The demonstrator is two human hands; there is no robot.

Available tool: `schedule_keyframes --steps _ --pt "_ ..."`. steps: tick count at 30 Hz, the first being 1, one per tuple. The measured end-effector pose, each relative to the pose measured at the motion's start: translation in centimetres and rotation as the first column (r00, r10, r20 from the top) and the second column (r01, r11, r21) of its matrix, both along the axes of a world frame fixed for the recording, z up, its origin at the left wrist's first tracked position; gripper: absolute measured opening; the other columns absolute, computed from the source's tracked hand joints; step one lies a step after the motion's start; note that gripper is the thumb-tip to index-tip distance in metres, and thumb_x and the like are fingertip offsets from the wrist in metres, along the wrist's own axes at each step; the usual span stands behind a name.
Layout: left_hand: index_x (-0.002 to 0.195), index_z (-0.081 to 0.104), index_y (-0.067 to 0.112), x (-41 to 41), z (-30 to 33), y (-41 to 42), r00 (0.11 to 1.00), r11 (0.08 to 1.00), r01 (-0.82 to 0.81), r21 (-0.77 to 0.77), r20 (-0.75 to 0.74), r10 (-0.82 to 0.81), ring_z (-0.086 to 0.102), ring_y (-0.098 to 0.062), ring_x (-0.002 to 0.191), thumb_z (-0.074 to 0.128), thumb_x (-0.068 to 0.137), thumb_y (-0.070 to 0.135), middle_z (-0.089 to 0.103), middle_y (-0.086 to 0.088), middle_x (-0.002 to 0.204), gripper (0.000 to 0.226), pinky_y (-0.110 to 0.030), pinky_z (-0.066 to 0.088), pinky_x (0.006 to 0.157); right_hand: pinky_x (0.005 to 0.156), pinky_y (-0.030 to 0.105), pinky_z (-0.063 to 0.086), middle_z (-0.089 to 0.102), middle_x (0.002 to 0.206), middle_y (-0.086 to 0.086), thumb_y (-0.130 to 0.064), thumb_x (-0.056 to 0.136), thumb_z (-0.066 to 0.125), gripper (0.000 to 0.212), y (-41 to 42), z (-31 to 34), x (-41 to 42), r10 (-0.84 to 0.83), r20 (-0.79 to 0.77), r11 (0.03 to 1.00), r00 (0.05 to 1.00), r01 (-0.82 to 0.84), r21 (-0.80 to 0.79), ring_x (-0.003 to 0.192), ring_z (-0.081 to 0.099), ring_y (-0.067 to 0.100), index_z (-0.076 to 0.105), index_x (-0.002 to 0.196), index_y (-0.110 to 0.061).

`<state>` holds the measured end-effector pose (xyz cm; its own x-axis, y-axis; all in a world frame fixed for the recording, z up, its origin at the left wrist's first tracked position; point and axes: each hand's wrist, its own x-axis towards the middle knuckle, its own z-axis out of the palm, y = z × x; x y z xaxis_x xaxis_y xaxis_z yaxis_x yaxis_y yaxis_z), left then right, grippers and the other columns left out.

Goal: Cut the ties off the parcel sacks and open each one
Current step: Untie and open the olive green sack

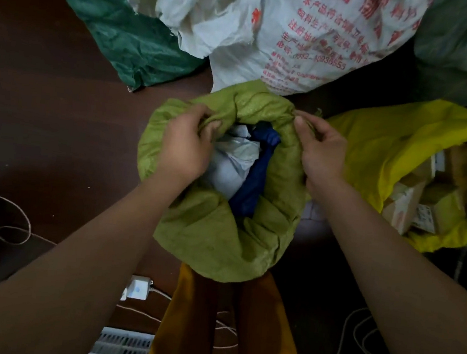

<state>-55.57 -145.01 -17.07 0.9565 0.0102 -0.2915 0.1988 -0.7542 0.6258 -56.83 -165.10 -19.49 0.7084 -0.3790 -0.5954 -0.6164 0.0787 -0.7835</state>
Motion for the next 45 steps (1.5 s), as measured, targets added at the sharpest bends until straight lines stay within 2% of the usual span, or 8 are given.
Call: schedule_keyframes --steps 8,12,18,22,26,32,37,45 --pt "0.068 0.051 0.022 1.0 -2.5 2.0 0.817 0.843 -0.515 -0.155 -0.387 0.428 0.052 -0.007 0.068 0.063 0.089 0.009 0.054 0.008 0.071 0.028 -0.022 0.045 0.072 0.088 0.039 0.057 0.071 0.101 0.010 -0.014 0.094 0.062 0.010 -0.4 0.2 -1.3 -0.135 -0.117 0.987 0.984 0.145 0.073 0.097 0.068 0.023 0.071 0.092 -0.018" --pt "0.083 0.049 0.011 0.6 -2.4 2.2 0.908 0.909 -0.386 -0.158 -0.240 0.344 0.047 -0.011 0.064 0.053 0.085 -0.006 0.051 0.000 0.077 0.017 -0.024 0.041 0.064 0.090 0.043 0.056 0.070 0.098 0.011 -0.013 0.094 0.061 0.009 0.2 0.5 -0.7 -0.185 -0.149 0.976 0.971 0.199 0.085 0.096 0.066 0.025 0.070 0.093 -0.015" --pt "0.100 0.073 0.009 -0.6 -1.7 2.6 0.967 0.953 -0.204 -0.226 -0.197 0.160 0.055 -0.006 0.092 0.059 0.089 0.005 0.063 -0.006 0.107 0.018 -0.004 0.041 0.085 0.083 0.035 0.058 0.070 0.095 0.008 -0.014 0.095 0.060 0.010 0.2 0.6 -0.4 -0.176 -0.157 0.978 0.972 0.191 0.082 0.089 0.068 0.019 0.069 0.099 -0.012" --pt "0.117 0.064 0.013 -1.5 -1.6 2.7 0.990 0.996 0.042 -0.074 -0.132 -0.051 0.044 -0.005 0.096 0.078 0.074 0.040 0.047 -0.001 0.114 0.052 -0.008 0.037 0.086 0.073 0.027 0.059 0.070 0.087 0.002 -0.014 0.095 0.061 0.010 0.3 0.6 -0.3 -0.152 -0.153 0.981 0.977 0.168 0.101 0.076 0.068 0.010 0.069 0.090 -0.018" --pt "0.107 0.069 0.014 -2.3 -1.3 2.3 0.984 0.915 0.149 0.375 0.038 -0.176 0.045 -0.030 0.107 0.067 0.085 0.024 0.047 -0.010 0.124 0.025 -0.040 0.035 0.085 0.075 0.028 0.059 0.070 0.088 0.003 -0.013 0.095 0.061 0.010 0.3 0.4 -0.2 -0.140 -0.140 0.982 0.980 0.155 0.106 0.077 0.068 0.010 0.069 0.091 -0.016" --pt "0.086 0.070 0.008 -1.5 -0.5 2.0 0.944 0.757 0.100 0.645 0.179 -0.277 0.051 -0.034 0.097 0.049 0.083 0.006 0.059 -0.011 0.100 0.021 -0.045 0.031 0.085 0.085 0.035 0.057 0.070 0.094 0.008 -0.012 0.095 0.060 0.011 0.2 0.2 -0.2 -0.102 -0.115 0.990 0.988 0.112 0.088 0.088 0.067 0.017 0.070 0.092 -0.016" --pt "0.096 0.063 0.011 0.6 0.0 2.5 0.997 0.770 0.050 0.636 0.013 -0.076 0.056 -0.033 0.094 0.048 0.077 0.001 0.064 -0.011 0.097 0.027 -0.041 0.035 0.088 0.090 0.041 0.056 0.070 0.109 0.016 -0.014 0.094 0.062 0.014 1.0 0.8 -0.5 -0.087 -0.139 0.990 0.986 0.102 0.100 0.100 0.067 0.027 0.071 0.104 -0.010" --pt "0.099 0.066 0.012 3.9 3.6 5.5 0.941 0.867 -0.338 0.367 0.139 0.309 0.060 -0.041 0.090 0.040 0.078 0.002 0.066 -0.018 0.096 0.035 -0.041 0.045 0.070 0.094 0.041 0.054 0.072 0.108 0.009 -0.015 0.093 0.063 0.010 6.3 3.5 -1.2 -0.078 -0.187 0.953 0.979 0.128 0.274 0.104 0.068 0.023 0.072 0.094 -0.020"
